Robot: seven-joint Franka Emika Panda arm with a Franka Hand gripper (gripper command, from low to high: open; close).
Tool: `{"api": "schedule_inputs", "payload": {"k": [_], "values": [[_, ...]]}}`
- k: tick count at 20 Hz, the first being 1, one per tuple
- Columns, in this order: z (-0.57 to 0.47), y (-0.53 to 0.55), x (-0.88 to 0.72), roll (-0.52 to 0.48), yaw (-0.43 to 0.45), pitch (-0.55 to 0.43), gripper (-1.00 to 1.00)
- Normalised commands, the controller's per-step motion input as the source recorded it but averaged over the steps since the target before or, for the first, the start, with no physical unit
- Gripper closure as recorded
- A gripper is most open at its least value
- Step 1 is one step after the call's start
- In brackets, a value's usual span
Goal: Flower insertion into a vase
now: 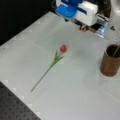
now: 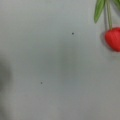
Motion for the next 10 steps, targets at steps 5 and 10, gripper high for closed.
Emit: {"api": "schedule_inputs", "payload": {"k": [5,10], "values": [[-0.08,-0.3,0.29,-0.081,0.156,0.084,-1.0],[-0.22,-0.24,0.31,-0.106,0.216,0.217,-1.0]]}}
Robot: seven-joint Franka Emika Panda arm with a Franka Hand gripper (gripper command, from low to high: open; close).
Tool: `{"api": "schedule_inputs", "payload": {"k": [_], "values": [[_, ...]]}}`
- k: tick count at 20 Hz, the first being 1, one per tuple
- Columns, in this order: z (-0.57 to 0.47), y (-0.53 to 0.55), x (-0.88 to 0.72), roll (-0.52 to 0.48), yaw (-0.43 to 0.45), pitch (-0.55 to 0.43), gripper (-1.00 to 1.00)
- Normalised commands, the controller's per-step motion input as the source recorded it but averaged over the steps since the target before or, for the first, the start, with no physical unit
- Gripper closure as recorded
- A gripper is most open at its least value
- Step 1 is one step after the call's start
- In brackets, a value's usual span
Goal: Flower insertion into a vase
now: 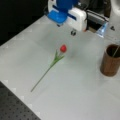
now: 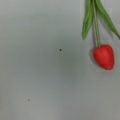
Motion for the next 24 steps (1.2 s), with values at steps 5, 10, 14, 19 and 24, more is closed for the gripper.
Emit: {"api": "schedule_inputs", "payload": {"k": [5,10,14,19,24], "values": [[-0.25,-0.21,0.43,-0.144,0.219,0.132,-1.0],[-0.15,-0.2,0.37,-0.157,0.233,0.136,-1.0],[-0.1,-0.18,0.29,-0.081,0.2,0.125,-1.0],[-0.14,-0.14,0.28,-0.022,0.159,0.111,-1.0],[-0.15,-0.13,0.27,-0.035,0.194,0.109,-1.0]]}}
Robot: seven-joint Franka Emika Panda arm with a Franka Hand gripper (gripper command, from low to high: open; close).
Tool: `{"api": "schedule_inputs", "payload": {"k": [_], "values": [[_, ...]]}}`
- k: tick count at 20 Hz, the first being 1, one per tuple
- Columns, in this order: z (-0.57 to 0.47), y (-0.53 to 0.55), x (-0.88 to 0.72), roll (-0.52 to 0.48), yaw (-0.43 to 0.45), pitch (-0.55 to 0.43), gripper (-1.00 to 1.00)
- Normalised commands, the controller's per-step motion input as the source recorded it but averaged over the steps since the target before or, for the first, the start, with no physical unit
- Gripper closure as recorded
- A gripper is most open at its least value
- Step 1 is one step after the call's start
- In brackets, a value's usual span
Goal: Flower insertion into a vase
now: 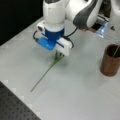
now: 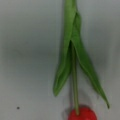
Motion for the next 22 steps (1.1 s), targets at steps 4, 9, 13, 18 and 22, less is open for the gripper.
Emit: {"api": "schedule_inputs", "payload": {"k": [4,9,13,18,22], "values": [[-0.14,-0.11,0.28,-0.055,0.182,0.048,-1.0],[-0.11,-0.08,0.26,-0.086,0.175,0.048,-1.0],[-0.07,-0.06,0.2,-0.132,0.18,0.064,-1.0],[-0.07,-0.07,0.2,-0.156,0.18,0.046,-1.0],[-0.09,-0.07,0.17,-0.123,0.192,0.055,-1.0]]}}
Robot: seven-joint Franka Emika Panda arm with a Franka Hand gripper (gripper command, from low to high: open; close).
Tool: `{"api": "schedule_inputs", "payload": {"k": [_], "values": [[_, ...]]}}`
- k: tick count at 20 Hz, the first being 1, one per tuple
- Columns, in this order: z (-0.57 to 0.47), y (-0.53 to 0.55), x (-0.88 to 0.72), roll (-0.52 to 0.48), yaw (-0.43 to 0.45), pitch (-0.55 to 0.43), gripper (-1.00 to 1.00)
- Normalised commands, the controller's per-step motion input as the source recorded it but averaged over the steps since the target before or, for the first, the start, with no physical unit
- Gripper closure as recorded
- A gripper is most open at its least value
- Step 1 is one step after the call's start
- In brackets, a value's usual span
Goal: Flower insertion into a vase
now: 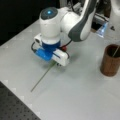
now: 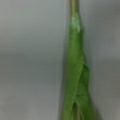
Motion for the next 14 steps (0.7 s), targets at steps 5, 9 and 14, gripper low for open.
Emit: {"api": "schedule_inputs", "payload": {"k": [5,9,14], "values": [[-0.06,-0.08,0.16,-0.106,0.191,0.042,-1.0],[-0.02,-0.1,0.15,-0.109,0.207,0.026,-1.0],[-0.02,-0.13,0.16,-0.102,0.217,0.019,-1.0]]}}
